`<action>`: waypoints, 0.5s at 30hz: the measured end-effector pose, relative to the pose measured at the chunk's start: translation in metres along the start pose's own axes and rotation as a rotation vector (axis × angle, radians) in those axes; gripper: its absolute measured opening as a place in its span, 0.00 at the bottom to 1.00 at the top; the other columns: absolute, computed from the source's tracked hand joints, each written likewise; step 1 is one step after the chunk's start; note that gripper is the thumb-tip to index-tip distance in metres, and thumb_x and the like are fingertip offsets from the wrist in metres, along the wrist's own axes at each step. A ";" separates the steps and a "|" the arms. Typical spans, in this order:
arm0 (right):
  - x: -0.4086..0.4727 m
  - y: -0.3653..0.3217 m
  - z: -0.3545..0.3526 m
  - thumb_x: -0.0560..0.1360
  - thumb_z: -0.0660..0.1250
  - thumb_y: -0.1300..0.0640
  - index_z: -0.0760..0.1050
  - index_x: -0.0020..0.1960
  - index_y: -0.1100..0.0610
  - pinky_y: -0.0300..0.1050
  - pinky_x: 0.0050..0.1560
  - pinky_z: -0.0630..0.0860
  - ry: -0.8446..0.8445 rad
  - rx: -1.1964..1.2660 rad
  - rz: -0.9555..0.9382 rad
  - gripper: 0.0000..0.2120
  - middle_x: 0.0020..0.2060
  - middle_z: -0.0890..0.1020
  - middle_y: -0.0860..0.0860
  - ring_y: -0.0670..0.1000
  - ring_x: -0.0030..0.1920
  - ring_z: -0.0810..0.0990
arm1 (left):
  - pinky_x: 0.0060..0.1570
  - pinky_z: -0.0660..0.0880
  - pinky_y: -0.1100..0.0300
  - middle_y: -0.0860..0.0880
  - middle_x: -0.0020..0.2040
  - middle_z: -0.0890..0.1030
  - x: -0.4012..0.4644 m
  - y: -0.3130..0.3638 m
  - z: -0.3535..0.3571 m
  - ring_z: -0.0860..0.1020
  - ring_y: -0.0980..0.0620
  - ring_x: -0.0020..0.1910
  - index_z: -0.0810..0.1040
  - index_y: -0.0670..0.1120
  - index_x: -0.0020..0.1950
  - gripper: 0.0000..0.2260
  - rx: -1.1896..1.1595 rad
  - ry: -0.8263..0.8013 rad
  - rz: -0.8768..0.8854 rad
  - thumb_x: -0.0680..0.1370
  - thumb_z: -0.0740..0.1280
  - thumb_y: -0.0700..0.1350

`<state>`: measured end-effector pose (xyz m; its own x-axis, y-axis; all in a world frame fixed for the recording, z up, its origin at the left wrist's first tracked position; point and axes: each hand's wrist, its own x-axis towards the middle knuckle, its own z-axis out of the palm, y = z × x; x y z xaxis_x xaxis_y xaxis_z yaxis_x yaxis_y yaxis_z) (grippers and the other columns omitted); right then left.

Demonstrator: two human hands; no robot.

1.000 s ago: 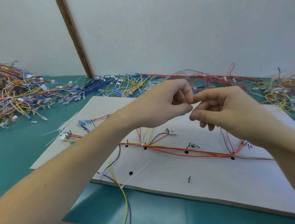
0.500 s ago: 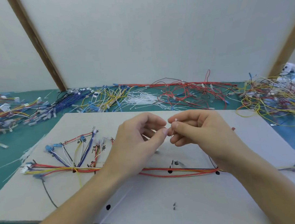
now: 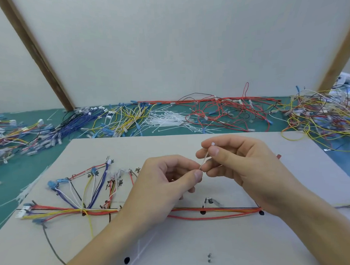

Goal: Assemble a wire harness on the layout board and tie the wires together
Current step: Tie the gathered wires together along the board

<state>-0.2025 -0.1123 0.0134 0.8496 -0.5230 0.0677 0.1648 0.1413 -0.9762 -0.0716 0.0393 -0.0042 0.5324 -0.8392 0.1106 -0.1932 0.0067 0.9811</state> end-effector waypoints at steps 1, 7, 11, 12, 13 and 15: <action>0.000 0.000 0.001 0.73 0.72 0.56 0.86 0.51 0.59 0.41 0.42 0.82 0.000 0.004 0.006 0.10 0.47 0.87 0.59 0.54 0.42 0.86 | 0.32 0.74 0.64 0.48 0.38 0.86 0.000 0.000 0.000 0.81 0.55 0.35 0.87 0.50 0.46 0.04 -0.003 0.012 -0.007 0.73 0.74 0.48; 0.000 0.002 0.002 0.69 0.74 0.53 0.86 0.48 0.59 0.42 0.41 0.82 -0.004 0.031 0.038 0.12 0.42 0.85 0.58 0.53 0.40 0.83 | 0.30 0.74 0.63 0.44 0.35 0.85 0.001 -0.001 0.000 0.81 0.53 0.33 0.88 0.47 0.43 0.04 -0.049 0.032 -0.037 0.71 0.77 0.45; 0.001 0.001 0.002 0.68 0.75 0.52 0.86 0.46 0.57 0.43 0.41 0.81 -0.014 0.029 0.050 0.11 0.42 0.85 0.59 0.52 0.40 0.82 | 0.30 0.74 0.63 0.45 0.33 0.83 0.001 0.001 -0.001 0.79 0.53 0.32 0.87 0.44 0.43 0.04 -0.090 0.038 -0.073 0.72 0.80 0.41; 0.001 0.001 0.002 0.67 0.76 0.52 0.86 0.46 0.57 0.43 0.42 0.81 -0.017 0.023 0.049 0.11 0.42 0.85 0.59 0.52 0.40 0.82 | 0.30 0.74 0.63 0.46 0.32 0.83 0.001 0.001 -0.001 0.79 0.54 0.32 0.87 0.44 0.43 0.05 -0.094 0.037 -0.078 0.71 0.80 0.42; 0.001 0.002 0.001 0.67 0.76 0.51 0.86 0.46 0.57 0.43 0.42 0.81 -0.017 0.018 0.049 0.11 0.42 0.85 0.59 0.52 0.40 0.83 | 0.30 0.74 0.63 0.46 0.32 0.83 0.001 0.001 -0.001 0.79 0.54 0.32 0.87 0.44 0.43 0.05 -0.091 0.033 -0.080 0.71 0.79 0.43; 0.003 0.004 0.000 0.67 0.76 0.51 0.87 0.46 0.58 0.42 0.42 0.82 -0.008 0.010 0.051 0.13 0.41 0.85 0.58 0.52 0.40 0.83 | 0.31 0.75 0.63 0.47 0.32 0.83 0.002 0.002 -0.001 0.79 0.54 0.33 0.87 0.45 0.43 0.04 -0.077 0.024 -0.087 0.72 0.79 0.44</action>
<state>-0.1995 -0.1135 0.0096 0.8612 -0.5080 0.0198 0.1265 0.1763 -0.9762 -0.0703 0.0381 -0.0024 0.5646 -0.8250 0.0269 -0.0815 -0.0233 0.9964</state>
